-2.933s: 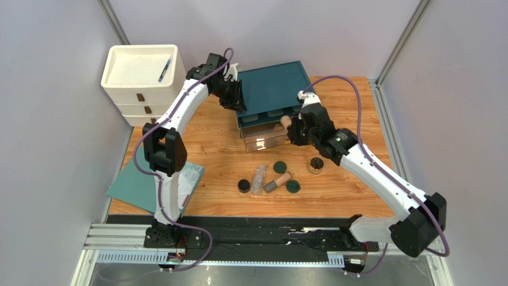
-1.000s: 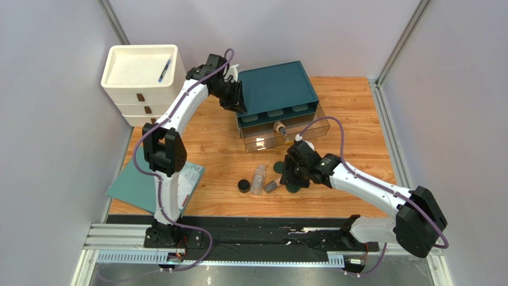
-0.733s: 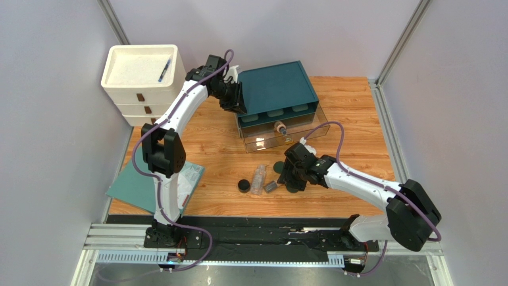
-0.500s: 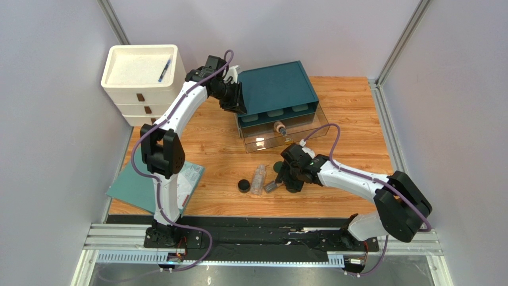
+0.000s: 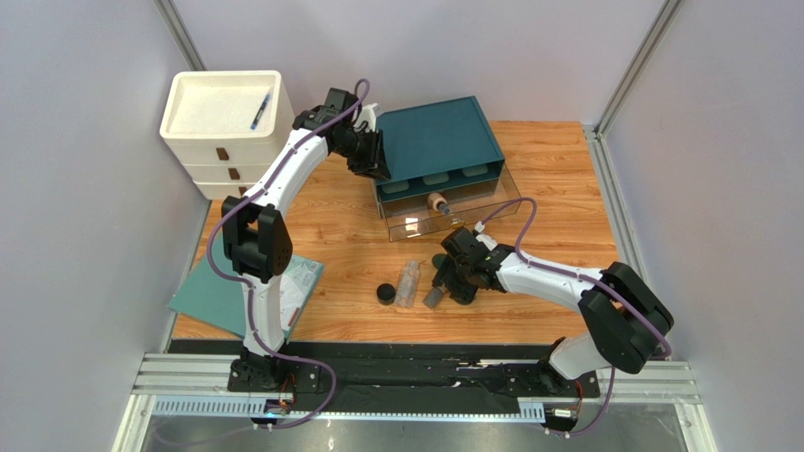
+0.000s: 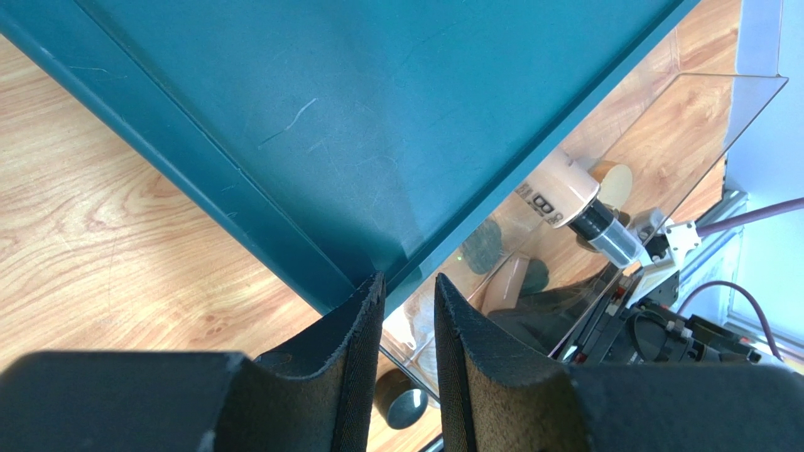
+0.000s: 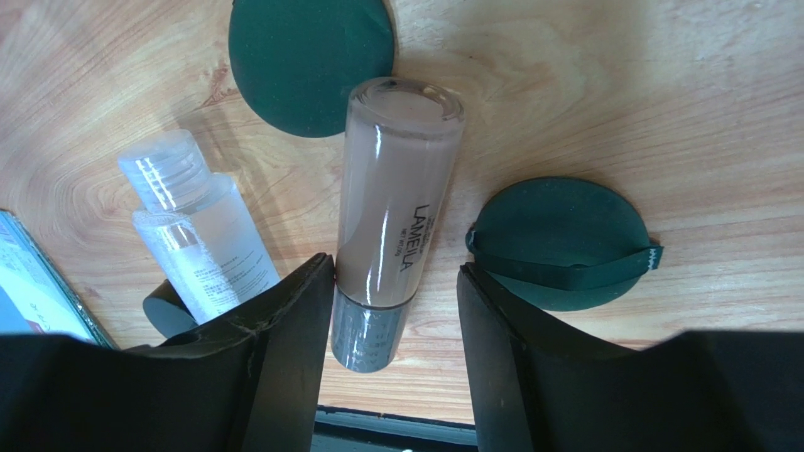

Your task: Organize the makeup

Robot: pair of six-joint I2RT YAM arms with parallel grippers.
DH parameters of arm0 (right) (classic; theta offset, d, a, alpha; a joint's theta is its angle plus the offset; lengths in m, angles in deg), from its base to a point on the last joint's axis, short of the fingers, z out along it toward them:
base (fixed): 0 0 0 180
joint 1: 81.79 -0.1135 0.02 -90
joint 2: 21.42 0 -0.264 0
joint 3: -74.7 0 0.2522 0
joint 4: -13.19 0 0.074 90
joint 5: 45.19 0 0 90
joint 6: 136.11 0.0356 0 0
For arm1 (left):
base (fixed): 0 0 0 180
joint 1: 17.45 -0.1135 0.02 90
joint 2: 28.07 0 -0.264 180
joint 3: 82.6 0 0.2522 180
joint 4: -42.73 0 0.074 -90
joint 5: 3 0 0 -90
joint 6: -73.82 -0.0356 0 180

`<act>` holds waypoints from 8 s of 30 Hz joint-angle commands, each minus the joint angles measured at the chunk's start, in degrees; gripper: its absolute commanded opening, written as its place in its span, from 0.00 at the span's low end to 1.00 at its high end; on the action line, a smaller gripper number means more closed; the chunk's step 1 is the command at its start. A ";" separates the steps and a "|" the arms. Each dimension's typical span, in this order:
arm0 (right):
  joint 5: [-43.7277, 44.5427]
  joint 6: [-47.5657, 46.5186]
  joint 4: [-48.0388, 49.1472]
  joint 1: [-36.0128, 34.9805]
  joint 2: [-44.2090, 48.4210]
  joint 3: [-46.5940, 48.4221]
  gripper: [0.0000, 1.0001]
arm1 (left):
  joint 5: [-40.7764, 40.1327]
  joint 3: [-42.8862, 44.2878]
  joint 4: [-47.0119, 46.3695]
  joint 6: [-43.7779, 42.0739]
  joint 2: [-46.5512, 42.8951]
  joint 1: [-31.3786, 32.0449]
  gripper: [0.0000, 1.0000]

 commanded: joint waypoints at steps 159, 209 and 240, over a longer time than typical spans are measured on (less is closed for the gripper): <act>12.14 -58.89 -8.33 -5.59 6.89 35.53 0.02 | -7.49 0.68 15.85 -4.93 2.59 -0.77 0.35; 6.34 -26.57 4.60 8.30 18.39 14.97 0.00 | -6.00 1.12 15.85 -4.84 3.47 -0.77 0.35; 14.69 -31.83 0.65 9.53 -13.76 36.99 0.00 | -8.55 1.03 18.75 -7.48 1.98 -0.85 0.35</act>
